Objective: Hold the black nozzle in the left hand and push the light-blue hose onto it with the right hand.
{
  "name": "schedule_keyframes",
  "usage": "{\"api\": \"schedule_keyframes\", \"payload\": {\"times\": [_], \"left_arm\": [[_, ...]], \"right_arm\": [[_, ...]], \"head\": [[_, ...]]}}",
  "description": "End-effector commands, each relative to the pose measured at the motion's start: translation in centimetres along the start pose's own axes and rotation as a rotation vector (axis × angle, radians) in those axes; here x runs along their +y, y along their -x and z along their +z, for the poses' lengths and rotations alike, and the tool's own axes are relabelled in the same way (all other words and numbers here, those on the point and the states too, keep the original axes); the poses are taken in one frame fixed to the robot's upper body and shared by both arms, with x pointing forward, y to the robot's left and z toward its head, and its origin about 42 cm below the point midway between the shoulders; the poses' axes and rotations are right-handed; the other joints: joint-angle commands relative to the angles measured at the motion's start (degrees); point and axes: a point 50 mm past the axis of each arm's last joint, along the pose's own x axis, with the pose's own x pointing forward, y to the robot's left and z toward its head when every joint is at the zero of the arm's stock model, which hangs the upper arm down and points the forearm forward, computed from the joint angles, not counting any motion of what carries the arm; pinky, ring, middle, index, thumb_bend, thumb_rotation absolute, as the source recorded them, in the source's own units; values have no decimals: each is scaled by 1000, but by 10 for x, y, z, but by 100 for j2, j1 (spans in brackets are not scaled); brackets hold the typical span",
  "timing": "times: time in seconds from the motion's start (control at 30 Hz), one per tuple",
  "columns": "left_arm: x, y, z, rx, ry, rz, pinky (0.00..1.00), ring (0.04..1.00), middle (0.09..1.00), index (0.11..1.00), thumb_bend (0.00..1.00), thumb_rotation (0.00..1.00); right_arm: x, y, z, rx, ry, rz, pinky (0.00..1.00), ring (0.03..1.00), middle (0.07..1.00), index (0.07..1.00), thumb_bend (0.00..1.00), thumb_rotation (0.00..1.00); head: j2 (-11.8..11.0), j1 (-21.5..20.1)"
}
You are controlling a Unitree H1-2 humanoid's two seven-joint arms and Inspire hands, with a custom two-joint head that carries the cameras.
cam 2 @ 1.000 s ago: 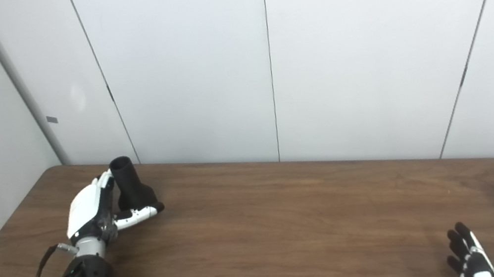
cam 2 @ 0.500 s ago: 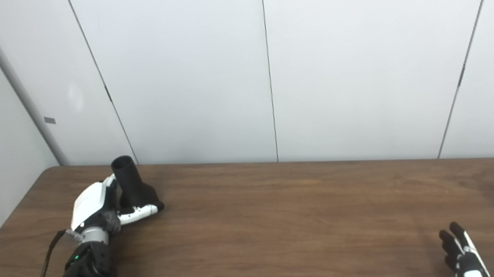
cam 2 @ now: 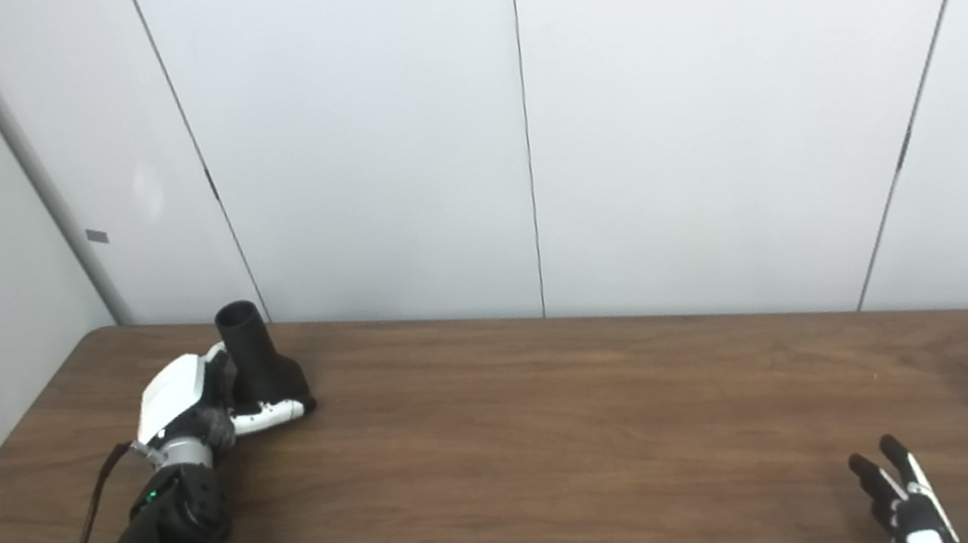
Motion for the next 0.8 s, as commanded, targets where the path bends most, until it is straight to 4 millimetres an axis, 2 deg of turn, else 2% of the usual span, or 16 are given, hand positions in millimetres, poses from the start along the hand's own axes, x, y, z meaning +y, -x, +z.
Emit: {"api": "schedule_keyframes", "payload": {"times": [0.0, 0.1, 0.2, 0.3, 0.47, 0.63, 0.67, 0.7, 0.73, 0.77], "left_arm": [[23, -10, 21, -75, 0, 41, 771, 831, 801, 850, 921, 434], [22, -10, 22, -82, -7, 28, 772, 820, 788, 821, 937, 452], [19, -12, 21, -94, -27, 18, 759, 799, 768, 778, 951, 404], [13, -17, 17, -100, -34, 1, 692, 752, 742, 735, 936, 332], [4, -21, 13, -104, 4, -39, 599, 677, 666, 664, 869, 132], [-1, -20, 11, -121, 14, -74, 572, 634, 623, 625, 829, 12], [-2, -20, 10, -129, 14, -77, 538, 591, 598, 616, 818, 6], [-4, -20, 9, -130, 16, -80, 505, 555, 527, 570, 673, 3], [-5, -20, 8, -129, 18, -84, 495, 533, 484, 542, 583, 1], [-7, -20, 8, -124, 21, -88, 497, 528, 473, 530, 552, 0]], "right_arm": [[-2, -4, 9, -35, 1, 10, 998, 969, 917, 1000, 407, 1000], [-3, -4, 10, -33, -18, 6, 1000, 963, 906, 999, 396, 1000], [-4, -4, 10, -33, -28, 5, 1000, 969, 907, 999, 412, 1000], [-5, -5, 11, -35, -32, 11, 1000, 977, 910, 1000, 403, 1000], [-5, -5, 11, -34, -34, 25, 1000, 977, 912, 1000, 391, 1000], [-7, -4, 14, -35, -13, 23, 979, 963, 904, 1000, 406, 1000], [-7, -4, 15, -35, -20, 20, 961, 957, 899, 1000, 411, 1000], [-7, -4, 16, -35, -27, 18, 955, 955, 894, 1000, 422, 1000], [-7, -4, 16, -38, -29, 19, 956, 956, 891, 1000, 430, 1000], [-7, -4, 16, -42, -30, 19, 949, 953, 888, 1000, 436, 1000]], "head": [[10, 11], [29, 6], [41, 0], [67, -1], [91, -16], [126, -35], [126, -35], [130, -37], [144, -50], [147, -52]]}}
